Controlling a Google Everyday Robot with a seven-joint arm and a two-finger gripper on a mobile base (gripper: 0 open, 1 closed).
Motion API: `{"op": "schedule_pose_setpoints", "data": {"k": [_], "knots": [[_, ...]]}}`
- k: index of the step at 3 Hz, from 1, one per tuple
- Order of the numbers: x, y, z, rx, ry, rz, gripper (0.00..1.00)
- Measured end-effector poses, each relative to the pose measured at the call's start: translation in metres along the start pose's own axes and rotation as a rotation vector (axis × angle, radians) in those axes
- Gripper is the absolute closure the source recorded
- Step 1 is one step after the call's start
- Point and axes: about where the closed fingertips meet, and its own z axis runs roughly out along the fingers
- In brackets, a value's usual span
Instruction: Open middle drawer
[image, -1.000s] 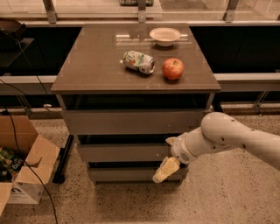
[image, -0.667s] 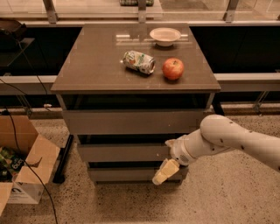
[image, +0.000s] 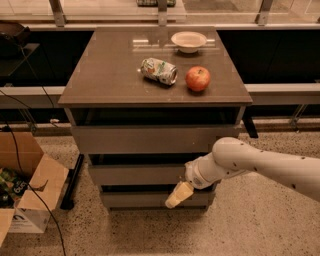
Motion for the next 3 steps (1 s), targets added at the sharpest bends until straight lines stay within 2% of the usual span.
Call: {"op": "schedule_pose_setpoints", "data": {"k": [1, 3], "knots": [[0.009, -0.028, 0.020, 0.044, 0.005, 0.025, 0.00], [0.031, -0.093, 0.053, 0.076, 0.010, 0.075, 0.00]]}}
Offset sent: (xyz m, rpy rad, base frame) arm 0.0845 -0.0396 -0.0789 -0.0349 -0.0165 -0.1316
